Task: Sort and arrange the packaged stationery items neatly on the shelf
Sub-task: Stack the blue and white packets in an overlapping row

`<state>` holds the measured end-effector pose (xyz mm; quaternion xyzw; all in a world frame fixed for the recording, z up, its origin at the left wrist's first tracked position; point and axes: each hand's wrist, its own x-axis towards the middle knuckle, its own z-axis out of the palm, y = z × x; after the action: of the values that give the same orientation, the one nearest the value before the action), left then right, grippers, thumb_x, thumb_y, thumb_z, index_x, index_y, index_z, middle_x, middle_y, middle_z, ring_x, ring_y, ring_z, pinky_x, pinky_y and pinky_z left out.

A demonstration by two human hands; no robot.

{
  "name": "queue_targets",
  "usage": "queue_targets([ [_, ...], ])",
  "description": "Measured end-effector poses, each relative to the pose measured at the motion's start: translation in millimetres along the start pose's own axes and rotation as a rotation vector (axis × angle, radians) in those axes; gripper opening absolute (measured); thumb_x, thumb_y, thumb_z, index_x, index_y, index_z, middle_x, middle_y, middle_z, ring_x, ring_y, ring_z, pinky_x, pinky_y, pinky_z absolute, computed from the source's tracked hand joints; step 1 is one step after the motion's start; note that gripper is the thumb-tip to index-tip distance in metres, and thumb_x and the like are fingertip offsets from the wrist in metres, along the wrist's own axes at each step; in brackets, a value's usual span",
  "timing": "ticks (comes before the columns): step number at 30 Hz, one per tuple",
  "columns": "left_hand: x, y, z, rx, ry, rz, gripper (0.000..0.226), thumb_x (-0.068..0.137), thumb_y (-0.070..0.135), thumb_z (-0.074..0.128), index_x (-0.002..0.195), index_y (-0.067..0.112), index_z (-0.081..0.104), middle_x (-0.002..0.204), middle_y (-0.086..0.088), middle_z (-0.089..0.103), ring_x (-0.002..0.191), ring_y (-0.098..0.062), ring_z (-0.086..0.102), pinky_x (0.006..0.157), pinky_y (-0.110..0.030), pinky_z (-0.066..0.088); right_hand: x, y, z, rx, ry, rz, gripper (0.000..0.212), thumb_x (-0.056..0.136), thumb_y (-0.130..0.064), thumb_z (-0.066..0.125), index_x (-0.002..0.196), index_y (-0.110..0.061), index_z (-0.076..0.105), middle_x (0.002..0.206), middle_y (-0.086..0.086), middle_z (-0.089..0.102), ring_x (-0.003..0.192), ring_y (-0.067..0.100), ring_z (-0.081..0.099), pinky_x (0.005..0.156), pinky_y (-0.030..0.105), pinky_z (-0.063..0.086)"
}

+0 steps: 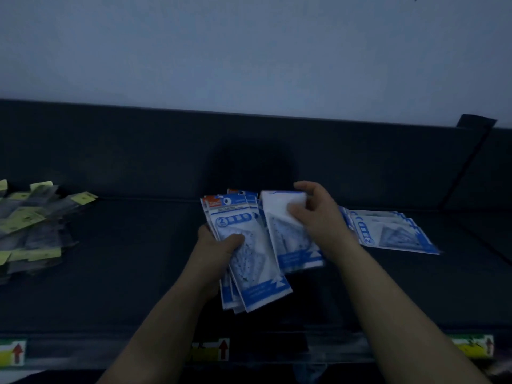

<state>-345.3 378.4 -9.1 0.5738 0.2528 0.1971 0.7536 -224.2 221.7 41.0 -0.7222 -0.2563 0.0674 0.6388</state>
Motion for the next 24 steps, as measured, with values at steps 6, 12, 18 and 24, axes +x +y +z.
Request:
queue_targets([
  [6,-3,-2,15,0.039,-0.014,0.057,0.047,0.089,0.006,0.063,0.127,0.015,0.037,0.111,-0.008,0.06,0.092,-0.02,0.063,0.067,-0.031,0.053,12,10,9,-0.218,0.047,-0.016,0.042,0.09,-0.01,0.06,0.127,-0.023,0.046,0.117,0.003,0.054,0.097,0.012,0.054,0.078,0.025,0.045],
  [12,-11,-9,18,0.124,0.009,0.137,0.041,0.093,0.007,0.058,0.12,0.023,0.031,0.102,0.006,0.054,0.088,-0.006,0.056,0.063,-0.02,0.046,2,26,9,-0.111,-0.095,0.211,0.086,0.081,-0.02,0.075,0.149,-0.023,0.022,0.136,0.005,0.044,0.111,0.018,0.052,0.087,0.032,0.049],
  [18,-11,-11,17,0.116,0.016,0.147,0.043,0.093,0.007,0.059,0.124,0.022,0.032,0.103,0.007,0.054,0.09,-0.007,0.057,0.065,-0.02,0.047,-17,23,3,-0.075,-0.074,0.36,0.102,0.073,-0.014,0.081,0.151,-0.013,0.014,0.144,0.006,0.042,0.117,0.02,0.052,0.08,0.026,0.047],
  [24,-12,-8,16,0.032,0.045,0.149,0.044,0.092,0.008,0.06,0.125,0.022,0.033,0.103,0.005,0.056,0.091,-0.012,0.059,0.065,-0.024,0.049,-25,21,-8,-0.012,-0.136,0.364,0.033,0.07,-0.004,0.081,0.1,-0.006,0.066,0.096,0.007,0.07,0.071,0.01,0.067,0.053,0.019,0.052],
])
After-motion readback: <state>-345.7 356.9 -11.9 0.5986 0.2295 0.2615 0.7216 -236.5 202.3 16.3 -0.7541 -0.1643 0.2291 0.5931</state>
